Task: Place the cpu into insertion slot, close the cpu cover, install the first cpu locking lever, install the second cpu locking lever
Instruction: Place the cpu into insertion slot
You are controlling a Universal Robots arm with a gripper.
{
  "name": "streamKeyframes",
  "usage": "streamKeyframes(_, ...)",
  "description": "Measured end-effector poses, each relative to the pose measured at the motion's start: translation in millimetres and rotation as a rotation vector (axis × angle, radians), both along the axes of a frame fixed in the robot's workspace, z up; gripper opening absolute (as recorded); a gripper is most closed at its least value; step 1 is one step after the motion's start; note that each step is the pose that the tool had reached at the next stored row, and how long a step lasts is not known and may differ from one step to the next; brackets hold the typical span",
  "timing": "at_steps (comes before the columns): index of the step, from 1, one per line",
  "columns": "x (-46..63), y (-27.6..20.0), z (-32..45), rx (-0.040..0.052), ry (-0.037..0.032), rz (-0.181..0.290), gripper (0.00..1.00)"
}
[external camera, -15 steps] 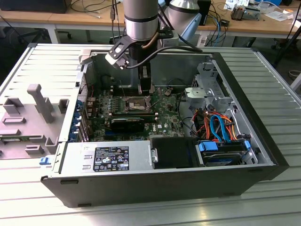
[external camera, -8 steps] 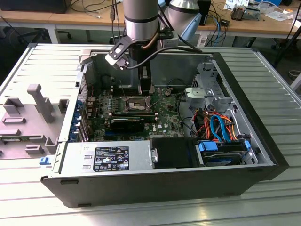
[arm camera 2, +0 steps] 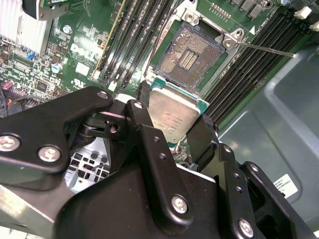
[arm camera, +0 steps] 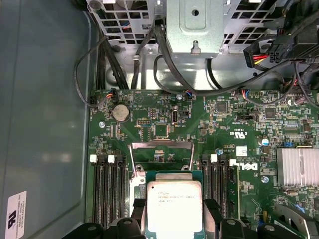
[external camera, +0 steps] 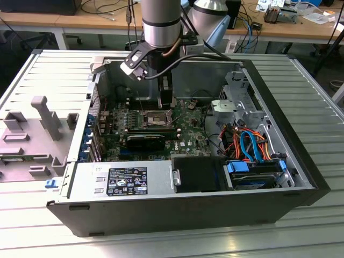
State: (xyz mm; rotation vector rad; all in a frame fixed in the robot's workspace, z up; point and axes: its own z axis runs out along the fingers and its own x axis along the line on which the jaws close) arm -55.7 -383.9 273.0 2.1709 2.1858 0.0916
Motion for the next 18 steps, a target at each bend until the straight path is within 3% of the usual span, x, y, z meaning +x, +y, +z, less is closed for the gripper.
streamKeyframes(18, 0.0, 0.0, -3.1, 0.0, 0.0, 0.0, 0.54)
